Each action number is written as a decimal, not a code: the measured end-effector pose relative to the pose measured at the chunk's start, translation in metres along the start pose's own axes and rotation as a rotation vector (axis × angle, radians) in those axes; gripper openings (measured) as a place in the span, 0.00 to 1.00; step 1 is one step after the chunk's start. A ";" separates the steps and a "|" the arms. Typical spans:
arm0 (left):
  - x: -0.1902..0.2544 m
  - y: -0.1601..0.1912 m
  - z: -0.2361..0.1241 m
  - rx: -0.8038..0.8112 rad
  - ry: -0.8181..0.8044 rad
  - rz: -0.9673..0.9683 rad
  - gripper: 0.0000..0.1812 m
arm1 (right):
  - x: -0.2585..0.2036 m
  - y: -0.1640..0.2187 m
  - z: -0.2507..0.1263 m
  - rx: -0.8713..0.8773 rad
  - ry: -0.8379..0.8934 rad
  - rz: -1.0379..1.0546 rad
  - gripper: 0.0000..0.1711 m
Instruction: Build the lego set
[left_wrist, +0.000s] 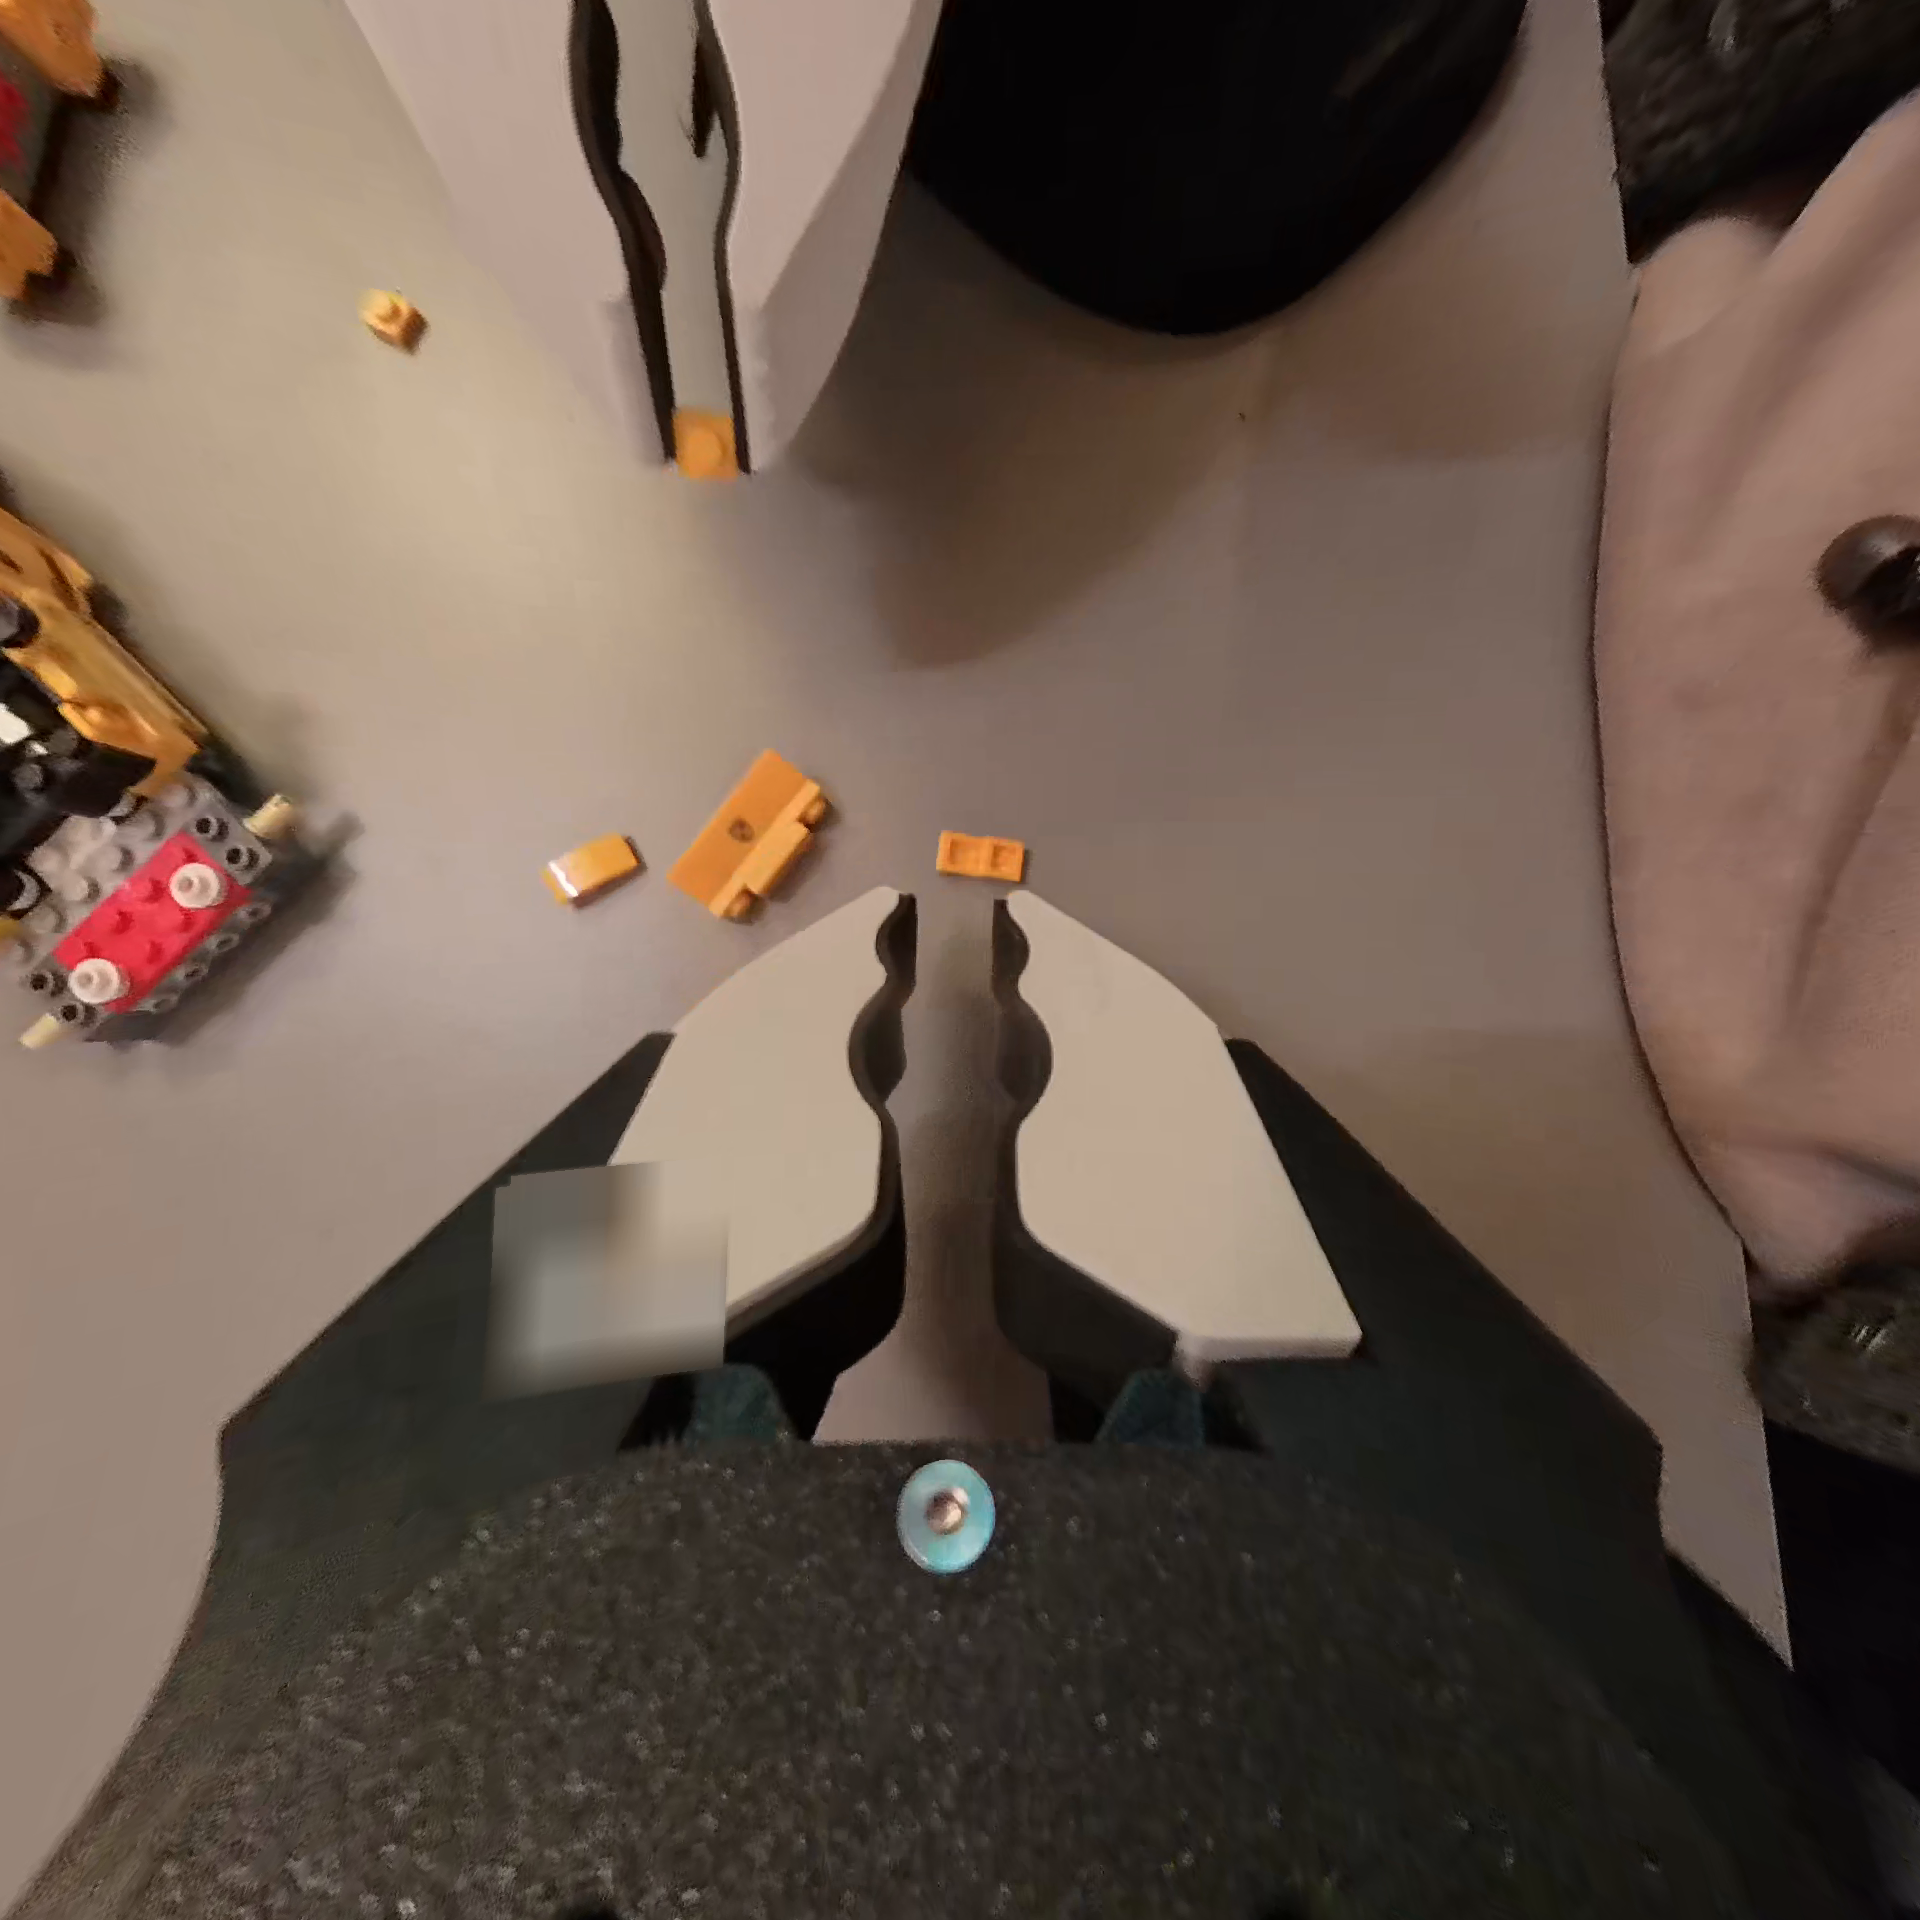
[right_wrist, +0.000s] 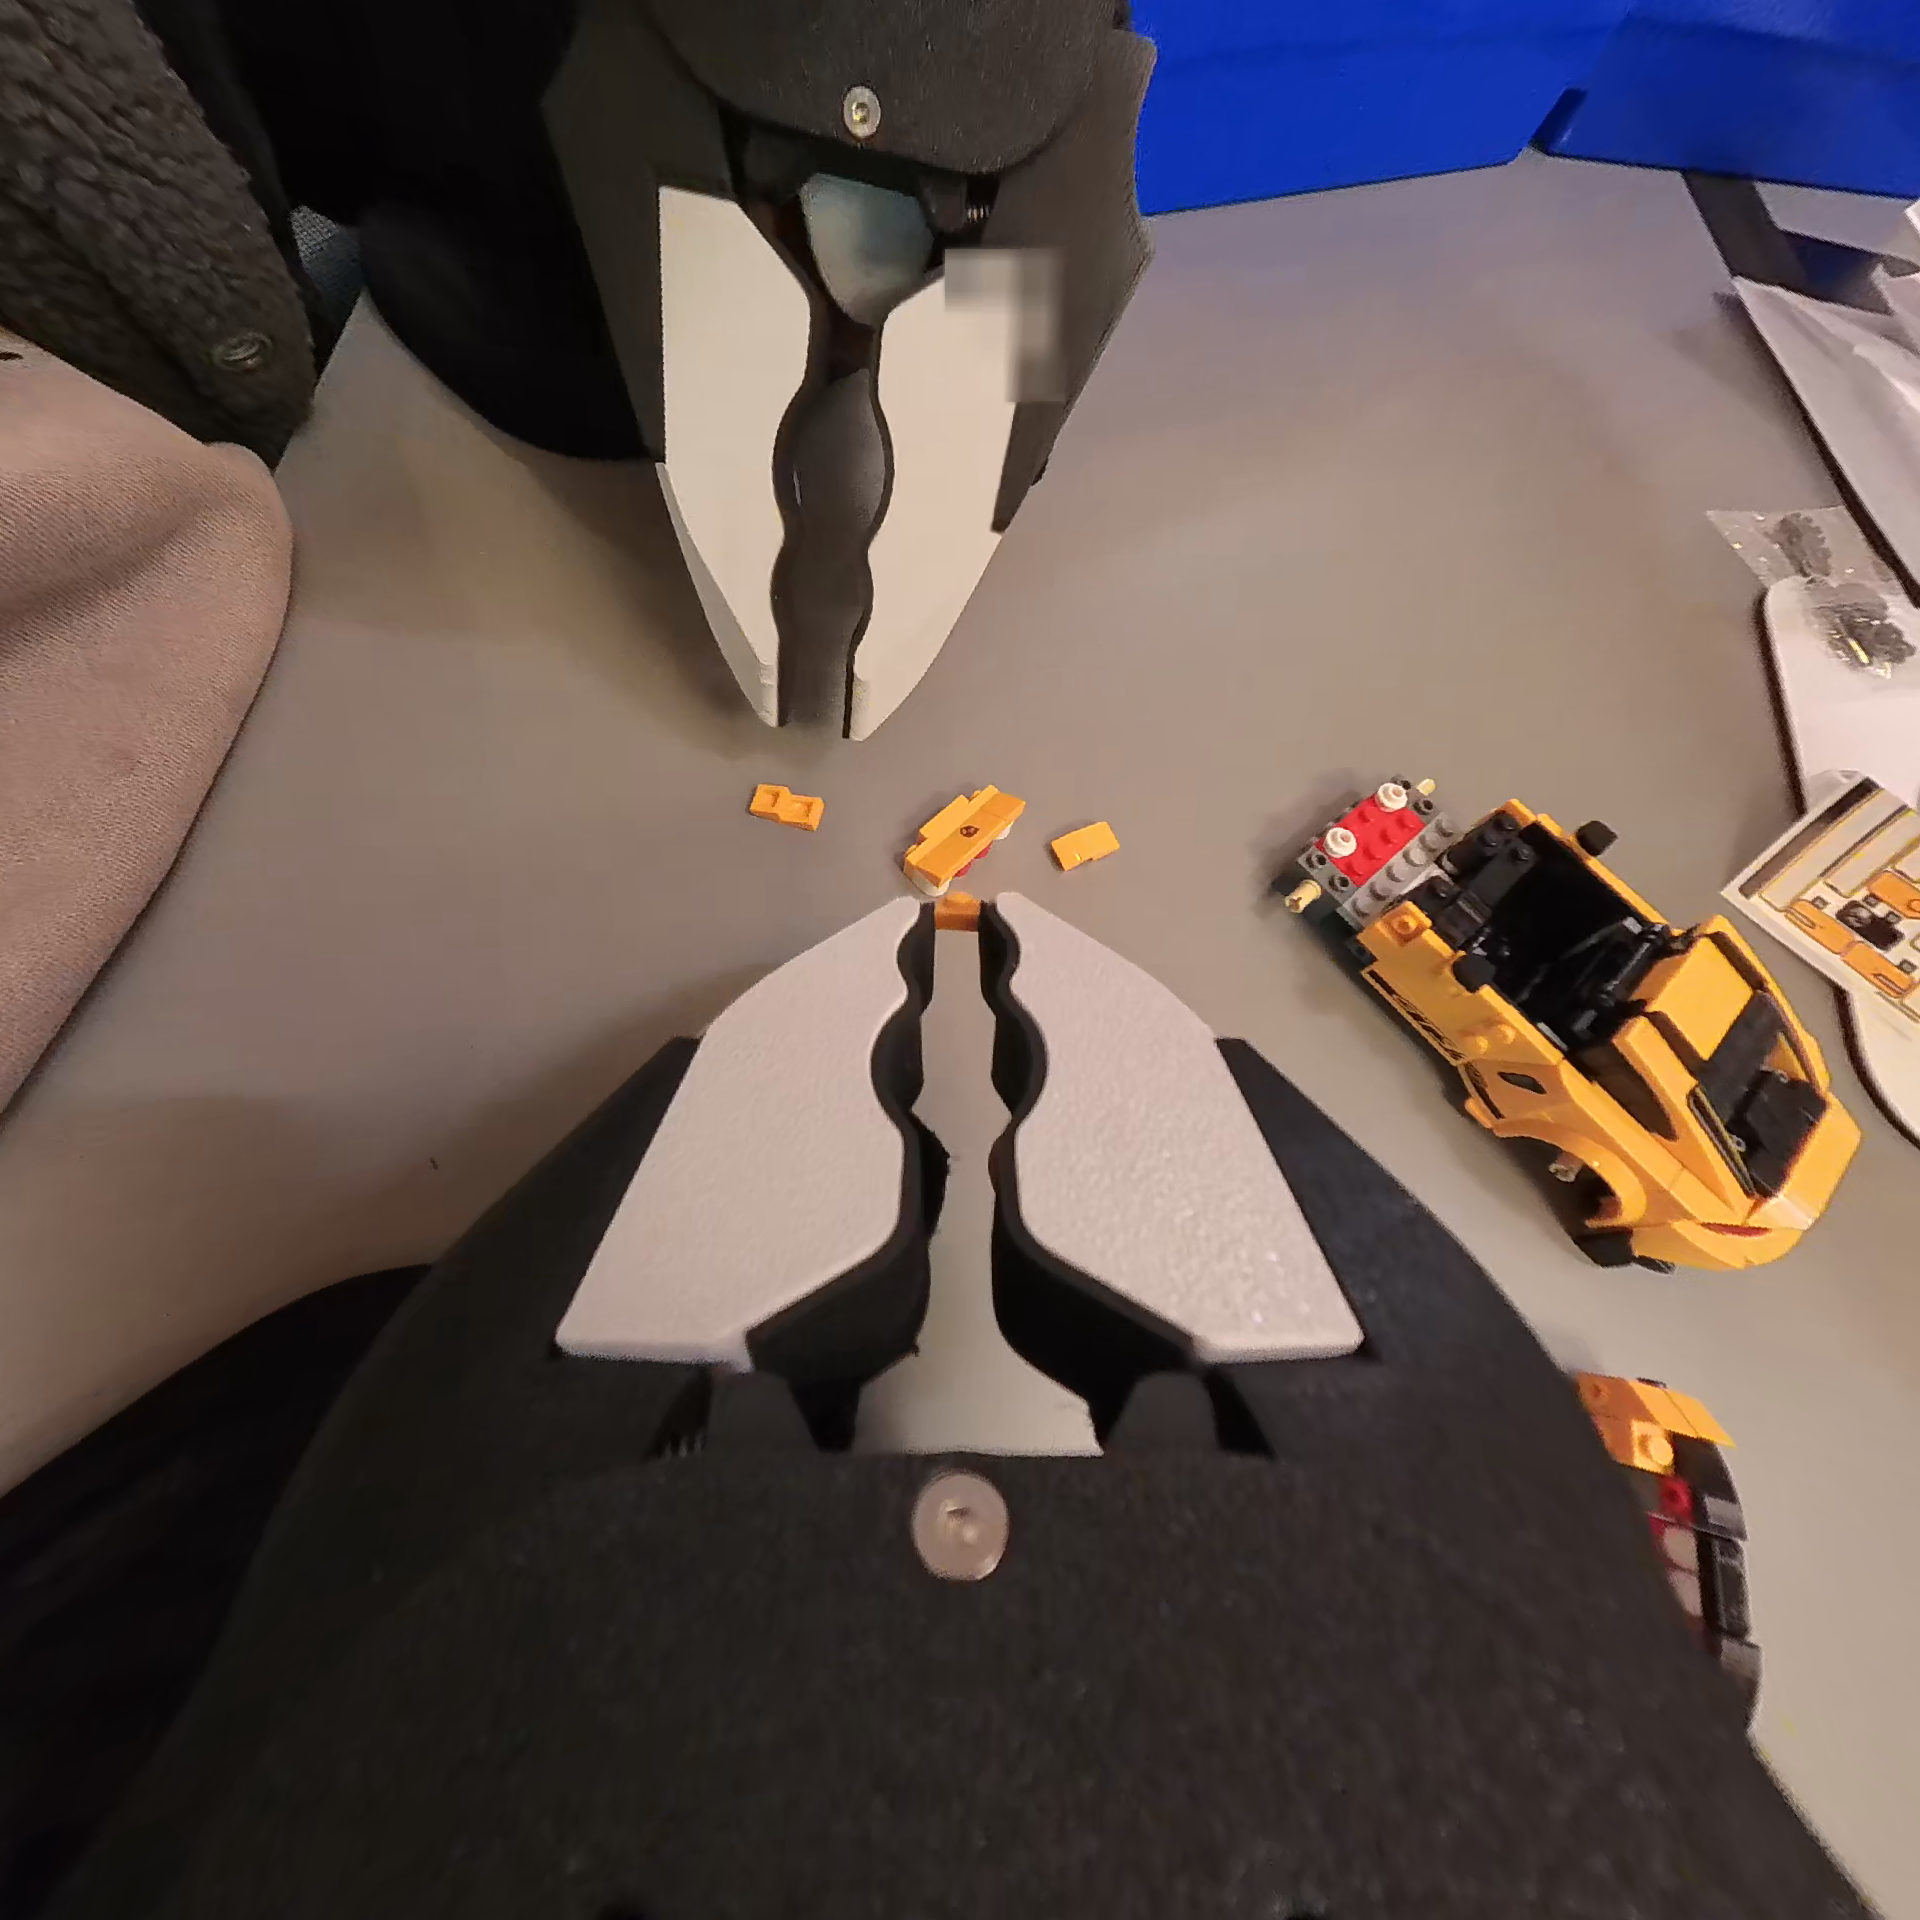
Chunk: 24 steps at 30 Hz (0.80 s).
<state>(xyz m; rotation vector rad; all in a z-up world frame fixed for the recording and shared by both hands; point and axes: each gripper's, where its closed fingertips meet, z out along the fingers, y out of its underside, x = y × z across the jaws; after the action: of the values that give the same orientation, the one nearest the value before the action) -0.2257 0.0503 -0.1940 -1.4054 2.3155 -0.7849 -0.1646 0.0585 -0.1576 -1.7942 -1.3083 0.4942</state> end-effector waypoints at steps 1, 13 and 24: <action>0.000 0.001 0.001 -0.004 -0.001 -0.001 0.07 | 0.000 0.000 0.000 -0.001 -0.001 0.000 0.05; 0.007 -0.001 0.020 -0.045 0.027 -0.013 0.09 | -0.002 0.001 0.002 -0.007 -0.010 0.000 0.05; -0.022 -0.058 -0.017 0.531 0.137 -0.295 0.01 | 0.000 -0.001 0.000 -0.001 -0.002 0.003 0.05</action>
<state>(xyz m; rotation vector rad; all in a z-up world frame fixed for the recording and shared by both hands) -0.1829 0.0534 -0.1459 -1.4798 1.7996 -1.4922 -0.1651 0.0586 -0.1571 -1.7973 -1.3079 0.4973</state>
